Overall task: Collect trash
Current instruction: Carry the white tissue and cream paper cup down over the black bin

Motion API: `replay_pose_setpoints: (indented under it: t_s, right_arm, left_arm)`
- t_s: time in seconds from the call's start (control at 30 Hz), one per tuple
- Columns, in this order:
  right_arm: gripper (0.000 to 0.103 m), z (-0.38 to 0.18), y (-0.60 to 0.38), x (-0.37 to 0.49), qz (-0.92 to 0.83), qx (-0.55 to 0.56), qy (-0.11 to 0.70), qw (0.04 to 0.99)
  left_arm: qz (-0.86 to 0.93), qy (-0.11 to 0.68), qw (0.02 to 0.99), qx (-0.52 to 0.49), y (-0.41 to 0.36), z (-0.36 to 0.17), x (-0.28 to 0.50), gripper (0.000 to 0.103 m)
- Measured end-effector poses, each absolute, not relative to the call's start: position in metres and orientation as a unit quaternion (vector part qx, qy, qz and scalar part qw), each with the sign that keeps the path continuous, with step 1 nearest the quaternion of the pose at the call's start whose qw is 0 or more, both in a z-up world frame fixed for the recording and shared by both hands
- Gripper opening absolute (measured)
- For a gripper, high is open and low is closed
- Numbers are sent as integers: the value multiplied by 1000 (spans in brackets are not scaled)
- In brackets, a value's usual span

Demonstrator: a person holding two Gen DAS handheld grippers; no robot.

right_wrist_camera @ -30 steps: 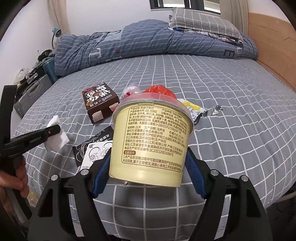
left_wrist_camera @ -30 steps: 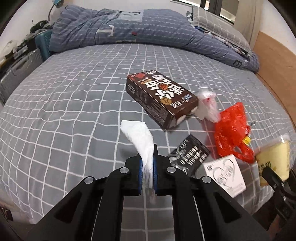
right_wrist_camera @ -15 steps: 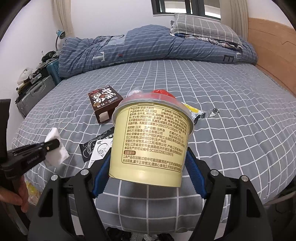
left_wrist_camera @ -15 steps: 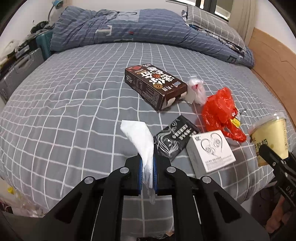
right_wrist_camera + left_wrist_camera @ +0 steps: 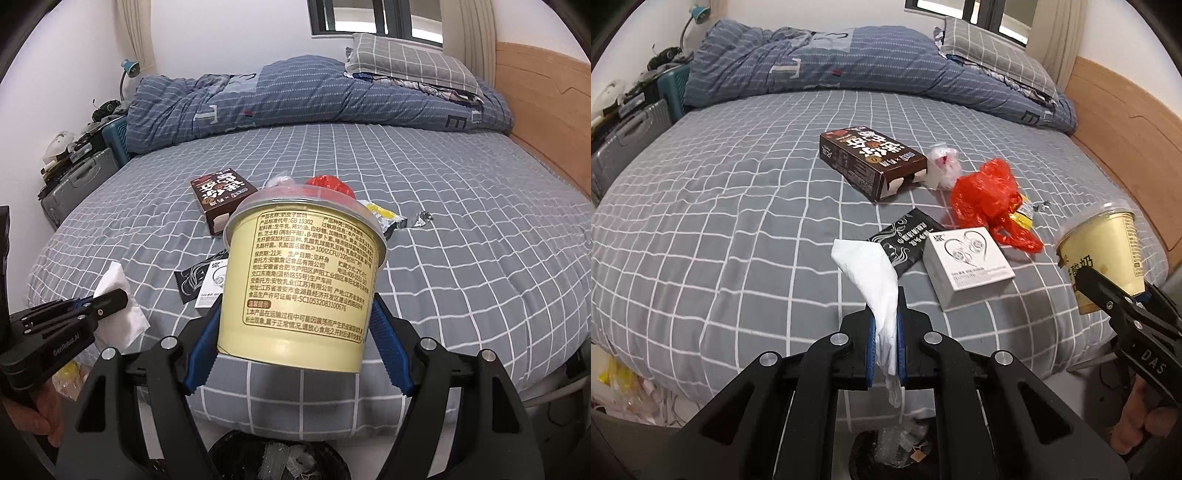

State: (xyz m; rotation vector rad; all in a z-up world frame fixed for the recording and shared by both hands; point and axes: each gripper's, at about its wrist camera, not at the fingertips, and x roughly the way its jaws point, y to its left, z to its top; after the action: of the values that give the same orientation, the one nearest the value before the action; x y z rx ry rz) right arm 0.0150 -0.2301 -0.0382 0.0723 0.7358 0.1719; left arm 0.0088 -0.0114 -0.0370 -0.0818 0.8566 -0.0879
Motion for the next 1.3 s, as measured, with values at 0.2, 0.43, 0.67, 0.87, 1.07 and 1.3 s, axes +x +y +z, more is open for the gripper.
replay_pose_setpoints:
  t_s: [0.2,0.43,0.67,0.87,1.07,1.3]
  right_arm:
    - [71,-39,-229,1,84,33,361,928]
    - [71,-38,-230,-15,83,31,360,929]
    - [71,-44,-230,-36,82,30,369,925]
    - [71,-47,-221,-55,87,20,372,924]
    - [71,-53,-216,-75,91,14,380,920]
    - [71,-59,-215,-100,96,10,385,918]
  left_arm:
    - [-43,411,910,-40,-16,-38,-12,9]
    - [-41,411,910,-41,-16,-41,-35,9]
    - [-41,415,908,-46,-15,-46,-55,9]
    - [-38,421,905,-51,-11,-54,-74,8]
    - [-36,429,901,-54,-11,-62,-93,8]
    - [-34,438,896,-60,-10,-70,-116,8]
